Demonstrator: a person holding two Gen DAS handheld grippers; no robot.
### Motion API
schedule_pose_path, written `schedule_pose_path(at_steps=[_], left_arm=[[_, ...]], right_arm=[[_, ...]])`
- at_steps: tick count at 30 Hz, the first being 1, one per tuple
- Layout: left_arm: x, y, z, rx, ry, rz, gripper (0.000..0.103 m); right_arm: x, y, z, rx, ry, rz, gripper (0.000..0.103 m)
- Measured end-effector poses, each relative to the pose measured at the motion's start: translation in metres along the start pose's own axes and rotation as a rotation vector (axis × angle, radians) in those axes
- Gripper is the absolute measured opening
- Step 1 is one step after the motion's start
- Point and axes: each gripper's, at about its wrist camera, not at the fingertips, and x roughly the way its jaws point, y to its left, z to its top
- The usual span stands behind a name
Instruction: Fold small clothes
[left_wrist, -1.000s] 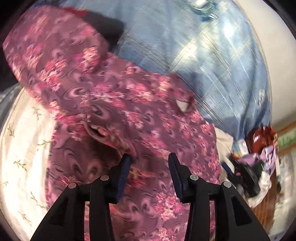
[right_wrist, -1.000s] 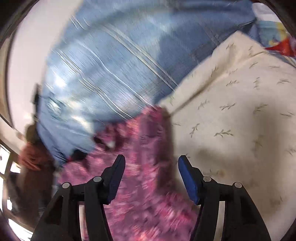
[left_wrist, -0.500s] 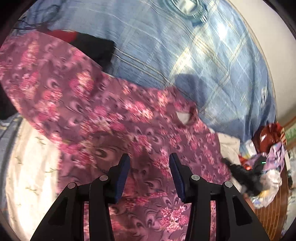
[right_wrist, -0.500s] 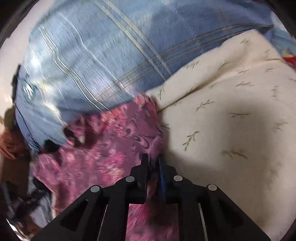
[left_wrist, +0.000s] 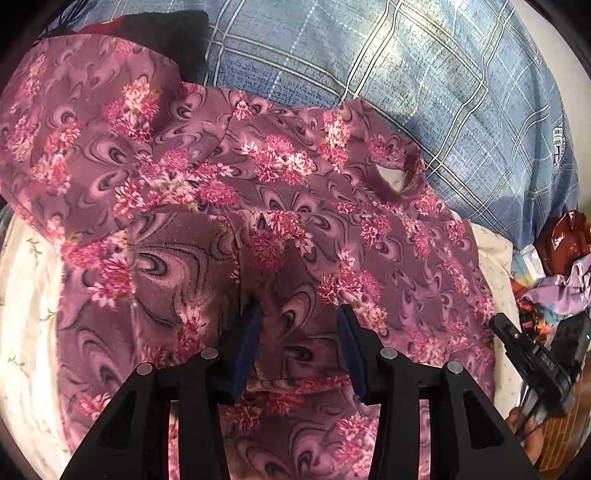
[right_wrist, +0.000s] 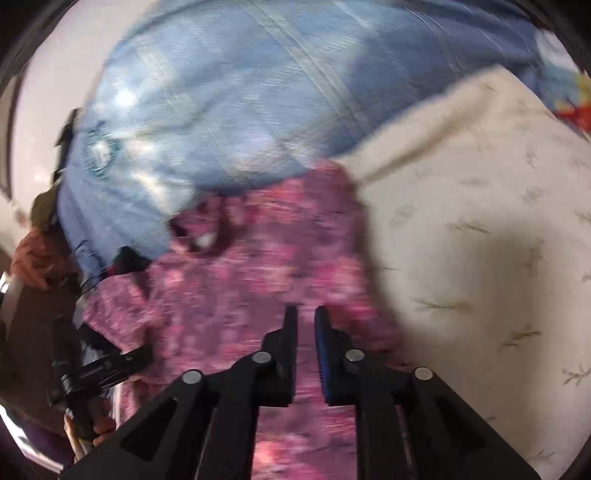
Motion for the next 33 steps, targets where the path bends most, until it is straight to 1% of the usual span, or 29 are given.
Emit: schedule_pose_path(at_steps=[1,2,4,6,7,8,10,11,12,13,14,16,17,19,20,22,25,27,29,30,31,32,33], left_arm=[[-0.007,0.001,0.001,-0.003,-0.007,-0.004,0.041],[-0.019,0.003,0.005,-0.01,-0.029,-0.009,0.041],[-0.052,0.012,0.008,-0.023,-0.069,-0.015,0.041],[-0.08,0.032,0.02,-0.047,-0.115,-0.006,0.044],[-0.093,0.045,0.027,-0.062,-0.134,0.008,0.045],[-0.108,0.063,0.036,-0.084,-0.154,0.028,0.047],[-0.138,0.106,0.056,-0.135,-0.191,0.078,0.047],[-0.149,0.122,0.065,-0.153,-0.202,0.101,0.047],[-0.162,0.142,0.076,-0.178,-0.211,0.144,0.047],[-0.176,0.162,0.087,-0.21,-0.225,0.184,0.047],[-0.194,0.186,0.099,-0.254,-0.247,0.205,0.047],[-0.221,0.224,0.116,-0.35,-0.292,0.206,0.047],[-0.235,0.246,0.125,-0.406,-0.314,0.185,0.048],[-0.249,0.273,0.136,-0.481,-0.336,0.176,0.048],[-0.253,0.287,0.142,-0.517,-0.344,0.192,0.048],[-0.251,0.306,0.151,-0.56,-0.337,0.185,0.048],[-0.233,0.323,0.159,-0.603,-0.327,0.189,0.048],[-0.214,0.329,0.164,-0.614,-0.309,0.174,0.048],[-0.205,0.333,0.167,-0.623,-0.326,0.183,0.047],[-0.203,0.335,0.168,-0.634,-0.337,0.167,0.045],[-0.2,0.341,0.169,-0.65,-0.351,0.144,0.041],[-0.2,0.344,0.167,-0.66,-0.37,0.124,0.024],[-0.198,0.346,0.166,-0.66,-0.383,0.106,0.011]], right_arm=[[-0.001,0.004,0.001,-0.007,-0.003,0.016,0.026],[0.003,0.02,-0.002,-0.03,-0.004,0.041,0.033],[0.015,0.039,-0.005,-0.068,0.007,0.046,0.036],[0.033,0.051,-0.012,-0.105,0.023,0.044,0.037],[0.046,0.052,-0.018,-0.125,0.038,0.01,0.041],[0.057,0.047,-0.026,-0.119,0.057,-0.016,0.042],[0.055,0.041,-0.036,-0.125,-0.025,0.021,0.042],[0.054,0.041,-0.036,-0.125,-0.022,0.027,0.042],[0.054,0.04,-0.035,-0.12,-0.022,0.03,0.042],[0.055,0.041,-0.035,-0.123,-0.022,0.029,0.042],[0.054,0.041,-0.036,-0.129,-0.026,0.026,0.042],[0.056,0.042,-0.035,-0.14,-0.025,0.023,0.045],[0.057,0.043,-0.036,-0.146,-0.026,0.025,0.047],[0.058,0.044,-0.036,-0.152,-0.03,0.029,0.048],[0.056,0.041,-0.035,-0.15,-0.03,0.033,0.048],[0.056,0.04,-0.036,-0.144,-0.033,0.042,0.048],[0.057,0.04,-0.036,-0.14,-0.034,0.048,0.048],[0.058,0.04,-0.036,-0.139,-0.033,0.05,0.048],[0.057,0.039,-0.036,-0.137,-0.035,0.054,0.048],[0.057,0.038,-0.036,-0.135,-0.036,0.057,0.048],[0.057,0.038,-0.035,-0.132,-0.037,0.061,0.048],[0.057,0.037,-0.035,-0.131,-0.037,0.063,0.048],[0.057,0.037,-0.035,-0.129,-0.038,0.066,0.048]])
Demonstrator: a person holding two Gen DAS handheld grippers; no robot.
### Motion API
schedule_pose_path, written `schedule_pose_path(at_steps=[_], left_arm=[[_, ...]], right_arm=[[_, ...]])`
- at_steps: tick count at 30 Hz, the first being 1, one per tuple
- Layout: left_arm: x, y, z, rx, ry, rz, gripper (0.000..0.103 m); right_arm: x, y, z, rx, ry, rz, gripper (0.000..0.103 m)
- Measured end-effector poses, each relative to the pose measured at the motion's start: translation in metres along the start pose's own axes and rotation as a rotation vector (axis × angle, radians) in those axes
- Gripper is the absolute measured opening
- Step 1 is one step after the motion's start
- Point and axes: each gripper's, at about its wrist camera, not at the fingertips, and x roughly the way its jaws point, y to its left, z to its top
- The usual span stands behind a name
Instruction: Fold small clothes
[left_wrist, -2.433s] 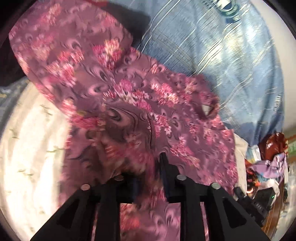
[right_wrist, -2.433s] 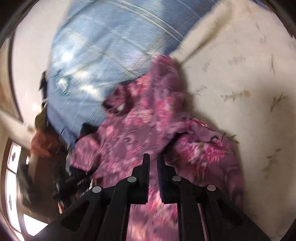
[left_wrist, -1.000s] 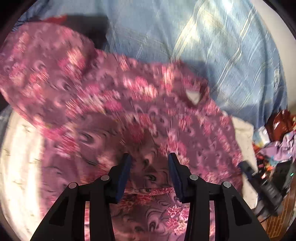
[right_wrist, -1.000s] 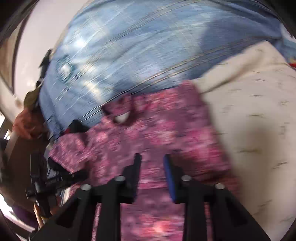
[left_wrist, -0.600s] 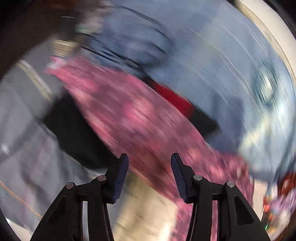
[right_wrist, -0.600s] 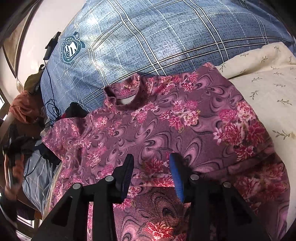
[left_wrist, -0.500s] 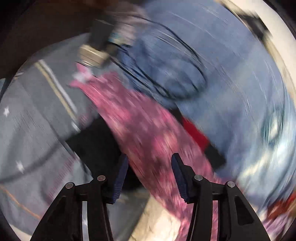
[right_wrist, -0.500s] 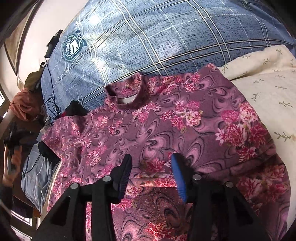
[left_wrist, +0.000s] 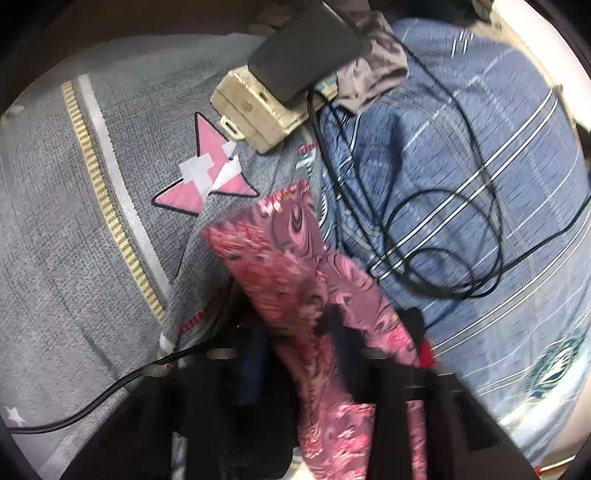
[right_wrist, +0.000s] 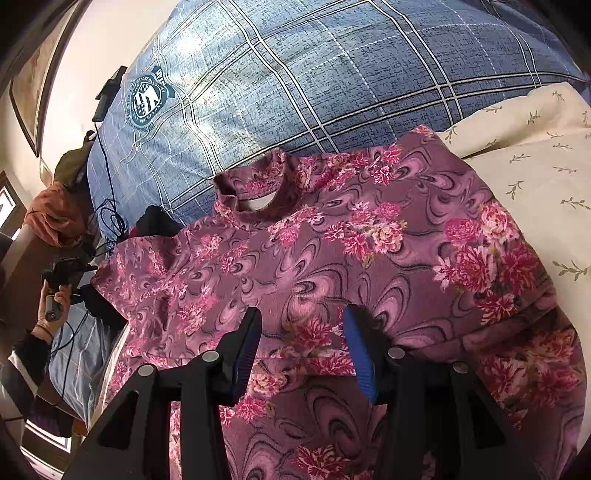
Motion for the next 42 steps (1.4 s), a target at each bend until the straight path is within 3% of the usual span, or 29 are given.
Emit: schedule_pose_path(at_steps=[5,11,17,23,30,36,38,42], left_arm=[[-0.027,-0.013,-0.012,0.078,-0.075,-0.003,0.009],[-0.076,-0.059,-0.052,0.211,-0.123,-0.075,0.009],[-0.139,-0.106,-0.129,0.395,-0.119,-0.182,0.009],[-0.159,-0.152,-0.21,0.513,-0.064,-0.294,0.009],[-0.105,-0.202,-0.305,0.611,0.104,-0.324,0.009],[-0.016,-0.208,-0.39,0.659,0.322,-0.199,0.009],[0.005,-0.202,-0.404,0.665,0.396,-0.17,0.01],[0.017,-0.193,-0.407,0.664,0.549,-0.15,0.025]], right_arm=[[0.0,-0.002,0.0,0.008,-0.003,0.014,0.048],[-0.001,-0.003,0.0,0.011,-0.006,0.021,0.048],[-0.002,-0.004,0.0,0.017,-0.01,0.029,0.048],[-0.003,-0.005,-0.001,0.024,-0.015,0.041,0.048],[-0.005,-0.009,-0.001,0.042,-0.024,0.072,0.048],[-0.006,-0.013,-0.002,0.06,-0.035,0.105,0.048],[-0.006,-0.015,-0.003,0.066,-0.038,0.116,0.048],[-0.006,-0.016,-0.003,0.072,-0.042,0.127,0.048]])
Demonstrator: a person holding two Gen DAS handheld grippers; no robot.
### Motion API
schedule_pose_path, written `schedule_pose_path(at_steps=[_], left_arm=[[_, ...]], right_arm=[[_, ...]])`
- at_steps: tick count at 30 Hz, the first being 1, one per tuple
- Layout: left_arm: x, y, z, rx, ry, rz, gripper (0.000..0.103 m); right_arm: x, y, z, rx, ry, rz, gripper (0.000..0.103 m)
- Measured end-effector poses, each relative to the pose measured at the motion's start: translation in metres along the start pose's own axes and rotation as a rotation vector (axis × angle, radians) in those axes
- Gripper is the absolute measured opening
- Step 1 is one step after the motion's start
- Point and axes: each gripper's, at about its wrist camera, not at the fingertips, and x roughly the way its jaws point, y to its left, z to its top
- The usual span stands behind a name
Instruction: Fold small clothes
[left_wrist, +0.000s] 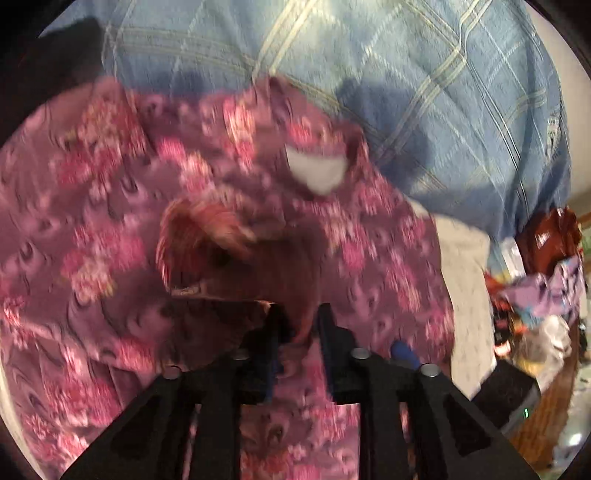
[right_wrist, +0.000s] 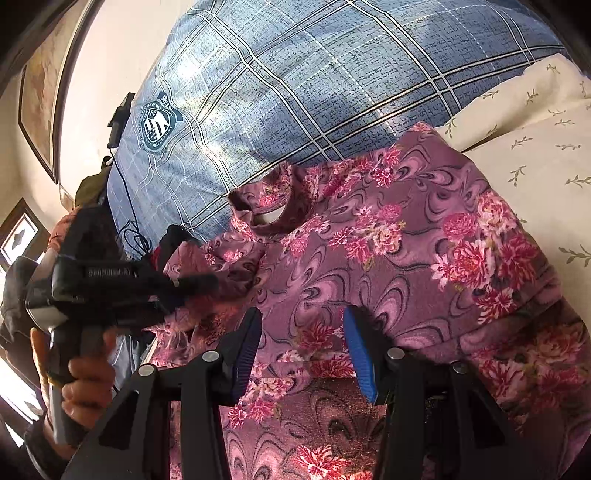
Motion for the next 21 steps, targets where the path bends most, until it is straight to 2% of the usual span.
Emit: schedule_pose_path(at_steps=[2,4,5,6,8,10,11,13,14,17,19,20,21], left_arm=[[-0.021,0.006,-0.007,0.022,-0.025,-0.028,0.028],[-0.051,0.016,-0.015,0.031,-0.072,-0.037,0.037],[-0.07,0.025,-0.021,0.027,-0.106,-0.038,0.046],[-0.089,0.03,-0.028,0.022,-0.143,-0.027,0.05],[-0.123,0.049,-0.045,0.004,-0.209,0.006,0.051],[-0.149,0.075,-0.056,-0.034,-0.25,0.041,0.051],[-0.159,0.091,-0.061,-0.065,-0.267,0.049,0.051],[-0.172,0.111,-0.068,-0.113,-0.28,0.045,0.051],[-0.177,0.119,-0.071,-0.14,-0.285,0.039,0.051],[-0.186,0.131,-0.08,-0.187,-0.289,0.009,0.051],[-0.189,0.136,-0.083,-0.201,-0.291,-0.002,0.051],[-0.19,0.139,-0.083,-0.207,-0.289,-0.005,0.051],[-0.186,0.142,-0.082,-0.211,-0.287,-0.014,0.051]], right_arm=[[0.0,0.0,0.0,0.0,-0.003,0.009,0.048],[0.0,-0.001,-0.001,0.003,0.001,0.007,0.048],[0.0,-0.001,0.0,0.007,0.01,0.002,0.048],[0.001,0.0,0.001,0.009,0.022,-0.01,0.048],[0.004,0.01,0.006,0.004,0.052,-0.063,0.052],[0.008,0.031,0.008,-0.017,0.071,-0.013,0.057],[0.013,0.047,0.006,-0.047,0.086,0.007,0.064],[0.03,0.083,0.0,-0.162,0.112,-0.029,0.075],[0.045,0.107,-0.006,-0.24,0.135,-0.047,0.074],[0.082,0.146,-0.02,-0.394,0.188,-0.154,0.075],[0.1,0.165,-0.027,-0.517,0.149,-0.336,0.075],[0.106,0.168,-0.028,-0.551,0.137,-0.394,0.074],[0.11,0.167,-0.026,-0.554,0.138,-0.407,0.071]])
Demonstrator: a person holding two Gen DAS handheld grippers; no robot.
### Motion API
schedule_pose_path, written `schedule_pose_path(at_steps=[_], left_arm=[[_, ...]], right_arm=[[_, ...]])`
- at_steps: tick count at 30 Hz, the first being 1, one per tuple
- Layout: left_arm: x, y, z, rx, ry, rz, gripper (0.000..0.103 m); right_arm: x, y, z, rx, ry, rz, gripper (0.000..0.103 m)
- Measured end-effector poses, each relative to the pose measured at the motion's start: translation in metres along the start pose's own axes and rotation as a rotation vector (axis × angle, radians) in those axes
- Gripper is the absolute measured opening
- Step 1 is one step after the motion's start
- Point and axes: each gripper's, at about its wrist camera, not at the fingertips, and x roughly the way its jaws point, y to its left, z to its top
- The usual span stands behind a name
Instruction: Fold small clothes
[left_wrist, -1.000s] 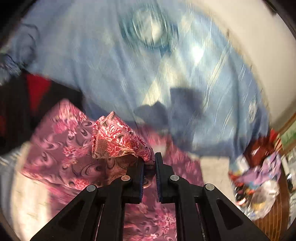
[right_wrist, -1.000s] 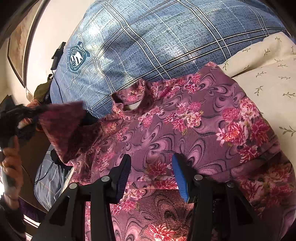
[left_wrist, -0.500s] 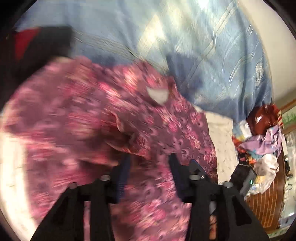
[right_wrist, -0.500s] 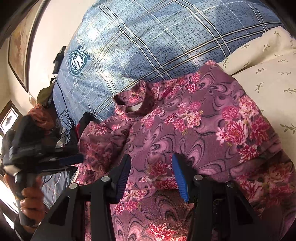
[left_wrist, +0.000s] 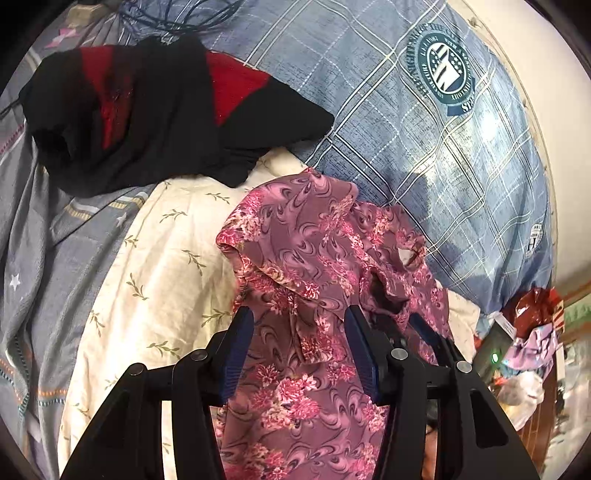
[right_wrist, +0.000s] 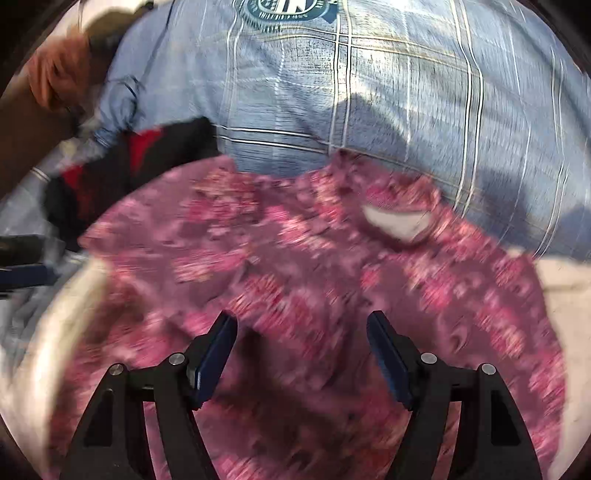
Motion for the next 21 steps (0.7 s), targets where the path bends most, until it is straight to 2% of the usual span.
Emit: schedule_pose_path(at_steps=[1,2,3,7,12,14,15,17,21], left_arm=[[-0.001,0.0,0.0,-0.002,0.001,-0.007,0.051],[0.004,-0.002,0.002,-0.003,0.0,-0.006,0.051],[0.005,-0.002,0.002,-0.005,-0.002,-0.009,0.051],[0.034,-0.006,0.009,-0.025,0.002,-0.028,0.051],[0.065,-0.01,0.007,-0.058,0.019,-0.015,0.051],[0.081,-0.011,0.006,-0.086,0.049,-0.03,0.051],[0.09,-0.013,0.005,-0.096,0.065,-0.033,0.051],[0.105,-0.017,0.003,-0.101,0.088,-0.03,0.051],[0.129,-0.021,0.003,-0.129,0.106,-0.041,0.051]], right_arm=[[0.003,-0.005,0.002,0.016,0.002,0.017,0.048],[0.003,-0.014,0.004,0.051,-0.003,0.065,0.008],[0.003,-0.029,0.004,0.111,0.001,0.121,0.007],[-0.02,-0.104,-0.011,0.328,-0.067,0.207,0.007],[-0.028,-0.208,-0.061,0.64,-0.091,0.196,0.007],[-0.023,-0.231,-0.078,0.726,-0.069,0.222,0.007],[-0.018,-0.24,-0.088,0.771,-0.061,0.278,0.007],[-0.015,-0.244,-0.099,0.814,-0.058,0.333,0.012],[-0.012,-0.245,-0.105,0.842,-0.049,0.364,0.014]])
